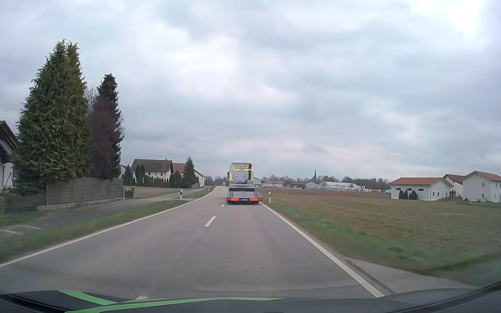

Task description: Follow the waypoints while adhering to traffic rules and regulations

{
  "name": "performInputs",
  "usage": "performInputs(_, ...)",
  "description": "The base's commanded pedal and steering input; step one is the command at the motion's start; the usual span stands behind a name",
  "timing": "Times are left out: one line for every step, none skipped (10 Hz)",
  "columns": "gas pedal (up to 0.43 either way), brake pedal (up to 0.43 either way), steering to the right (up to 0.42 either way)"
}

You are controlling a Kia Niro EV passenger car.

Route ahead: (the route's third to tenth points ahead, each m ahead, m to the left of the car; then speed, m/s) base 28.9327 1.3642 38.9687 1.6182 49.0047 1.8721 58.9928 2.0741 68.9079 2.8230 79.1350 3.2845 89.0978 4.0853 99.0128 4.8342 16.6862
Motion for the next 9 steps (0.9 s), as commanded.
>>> performInputs(0.169,0.0,-0.005)
performInputs(0.157,0.0,-0.005)
performInputs(0.157,0.0,-0.005)
performInputs(0.15,0.0,-0.005)
performInputs(0.15,0.0,-0.005)
performInputs(0.13,0.0,-0.005)
performInputs(0.118,0.0,-0.005)
performInputs(0.11,0.0,-0.005)
performInputs(0.087,0.0,-0.005)
